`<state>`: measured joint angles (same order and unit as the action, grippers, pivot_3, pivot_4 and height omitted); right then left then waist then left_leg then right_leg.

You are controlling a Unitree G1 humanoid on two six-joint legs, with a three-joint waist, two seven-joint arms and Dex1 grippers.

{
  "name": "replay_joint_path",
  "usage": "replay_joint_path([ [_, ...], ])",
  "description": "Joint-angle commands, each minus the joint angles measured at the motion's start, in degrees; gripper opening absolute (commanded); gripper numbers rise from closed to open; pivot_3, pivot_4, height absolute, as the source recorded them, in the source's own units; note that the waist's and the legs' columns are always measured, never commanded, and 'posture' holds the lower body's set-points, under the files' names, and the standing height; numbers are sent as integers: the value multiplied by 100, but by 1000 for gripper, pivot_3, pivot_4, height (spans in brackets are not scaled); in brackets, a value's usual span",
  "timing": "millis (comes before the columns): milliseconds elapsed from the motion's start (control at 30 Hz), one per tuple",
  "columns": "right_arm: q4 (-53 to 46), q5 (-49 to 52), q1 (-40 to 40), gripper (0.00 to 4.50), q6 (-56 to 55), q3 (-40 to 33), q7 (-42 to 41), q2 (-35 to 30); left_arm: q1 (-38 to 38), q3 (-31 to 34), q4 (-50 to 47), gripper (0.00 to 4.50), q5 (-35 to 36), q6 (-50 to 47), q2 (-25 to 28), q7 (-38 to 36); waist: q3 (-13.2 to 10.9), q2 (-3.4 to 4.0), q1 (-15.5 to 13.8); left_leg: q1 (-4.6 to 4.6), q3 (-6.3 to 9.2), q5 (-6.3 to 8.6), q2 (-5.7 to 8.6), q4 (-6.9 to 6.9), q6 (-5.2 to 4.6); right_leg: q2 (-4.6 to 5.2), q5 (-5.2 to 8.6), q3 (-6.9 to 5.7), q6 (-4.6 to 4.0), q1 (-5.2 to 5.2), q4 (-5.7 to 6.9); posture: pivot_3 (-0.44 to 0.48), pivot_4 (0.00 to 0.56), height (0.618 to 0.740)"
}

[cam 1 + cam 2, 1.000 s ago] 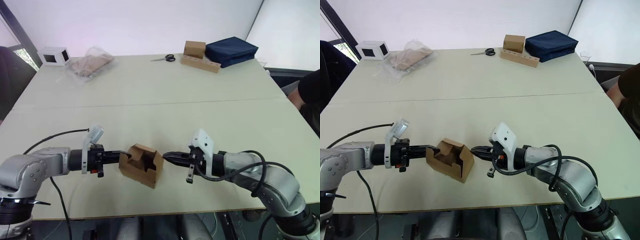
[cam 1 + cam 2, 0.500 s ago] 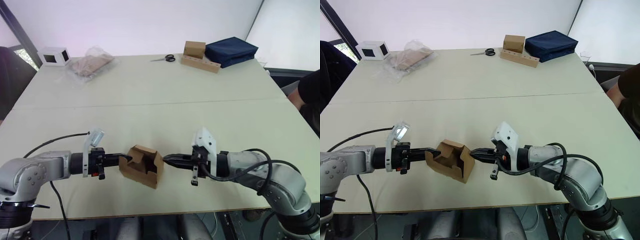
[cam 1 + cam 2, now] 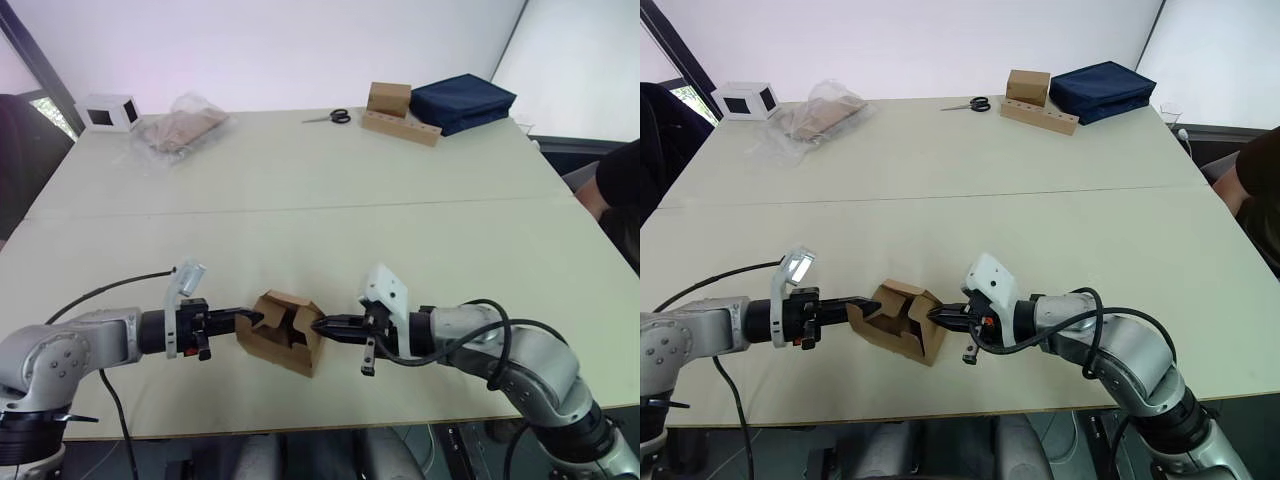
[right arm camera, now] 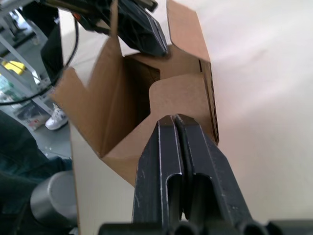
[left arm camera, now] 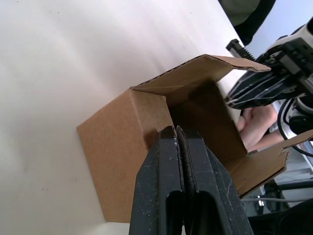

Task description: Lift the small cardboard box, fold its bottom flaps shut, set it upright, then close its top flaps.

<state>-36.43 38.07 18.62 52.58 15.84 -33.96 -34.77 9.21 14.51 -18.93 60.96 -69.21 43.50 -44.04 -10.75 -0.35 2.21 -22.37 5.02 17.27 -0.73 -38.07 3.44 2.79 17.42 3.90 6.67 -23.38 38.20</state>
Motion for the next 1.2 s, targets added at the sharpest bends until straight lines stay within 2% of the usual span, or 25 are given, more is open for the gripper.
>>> replay_joint_path([
  [33,54,-284,117,0,-101,130,58,91,-52,-39,120,44,-104,72,78,-39,1,0,8,0,0,0,0,0,0,0,0,0,0,0,0,0,150,740],
  [467,55,-532,130,0,-30,185,13,156,17,-196,242,44,-266,297,94,-52,12,7,5,5,0,0,0,1,0,0,0,0,0,4,0,0,150,740],
  [733,32,-574,157,0,-70,180,-42,192,107,133,315,44,-35,315,213,-122,12,7,12,5,1,0,0,1,0,-1,0,0,0,4,0,0,150,740],
  [1200,97,-637,288,0,-182,113,-172,317,127,299,328,44,87,329,304,-100,11,6,15,4,1,0,0,5,0,0,0,0,0,2,-2,0,150,740],
])
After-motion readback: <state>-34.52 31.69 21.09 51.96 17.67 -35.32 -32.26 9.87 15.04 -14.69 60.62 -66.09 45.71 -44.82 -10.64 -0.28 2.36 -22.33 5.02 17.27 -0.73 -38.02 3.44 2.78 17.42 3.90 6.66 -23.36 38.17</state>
